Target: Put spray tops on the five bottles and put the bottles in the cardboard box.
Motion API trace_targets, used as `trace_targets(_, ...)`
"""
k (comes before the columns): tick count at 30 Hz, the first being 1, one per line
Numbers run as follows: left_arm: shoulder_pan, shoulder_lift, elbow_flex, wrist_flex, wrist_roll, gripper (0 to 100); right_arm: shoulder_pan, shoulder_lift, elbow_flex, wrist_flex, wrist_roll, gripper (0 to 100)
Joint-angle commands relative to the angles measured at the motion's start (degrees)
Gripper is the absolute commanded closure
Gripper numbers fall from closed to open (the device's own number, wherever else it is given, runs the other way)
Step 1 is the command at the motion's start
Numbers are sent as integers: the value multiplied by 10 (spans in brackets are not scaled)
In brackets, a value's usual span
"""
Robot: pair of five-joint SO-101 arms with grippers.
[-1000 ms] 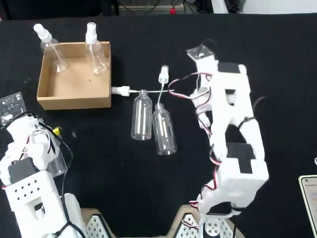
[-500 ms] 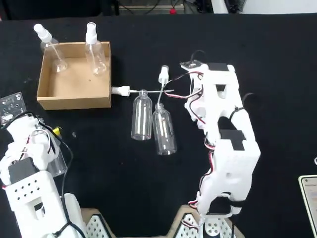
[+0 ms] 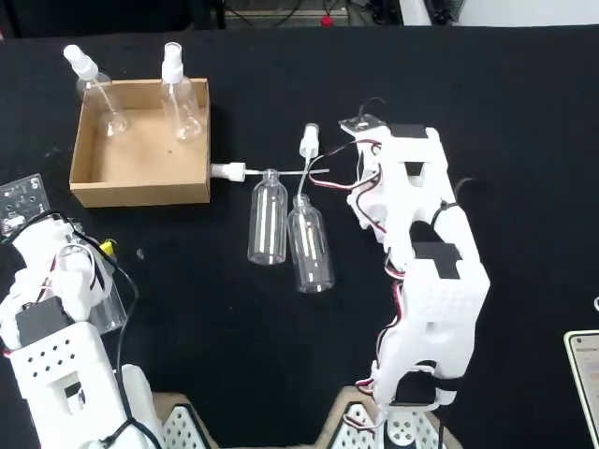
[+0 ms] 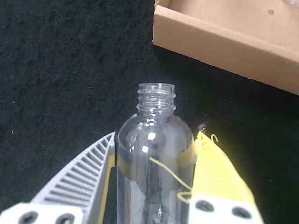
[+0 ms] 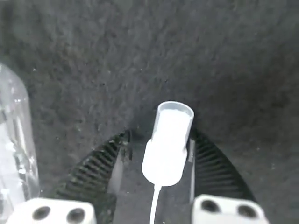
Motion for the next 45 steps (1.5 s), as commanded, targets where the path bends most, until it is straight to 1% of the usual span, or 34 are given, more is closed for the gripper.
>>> trace_targets(1,-5,-10,-39,-13,-1,820,-4,4,2,-17,5,868)
trace_targets(4,-5,-10,-39,-13,-1,820,-4,3,0,-17,6,970)
trace_targets(5,-5,-10,-39,-13,-1,820,-4,-2,-1,-13,6,989)
trace_targets(9,-5,-10,-37,-13,-1,820,-3,-65,-12,18,4,976)
trace_targets(14,2,-10,-39,-13,3,820,-8,-201,-38,93,-2,974)
trace_targets(17,24,-10,-48,-11,2,820,-8,-288,-65,120,-44,973)
trace_targets(21,76,-12,-52,-7,3,820,-9,-393,-83,123,-96,974)
trace_targets(25,137,-56,-31,-1,3,820,-35,-473,-80,122,-151,976)
trace_targets(28,173,-135,0,1,3,820,-73,-513,-80,126,-178,976)
trace_targets(31,200,-247,51,1,0,820,-118,-538,-86,119,-207,976)
trace_targets(36,231,-413,133,5,-1,820,-215,-552,-91,45,-247,976)
trace_targets(39,249,-389,138,4,-1,820,-254,-552,-98,-11,-260,976)
trace_targets(41,277,-380,138,3,-1,820,-264,-552,-112,-39,-269,976)
trace_targets(43,327,-380,138,2,-1,820,-265,-553,-136,-47,-280,976)
trace_targets(45,391,-380,138,-18,-1,820,-265,-553,-159,-40,-293,976)
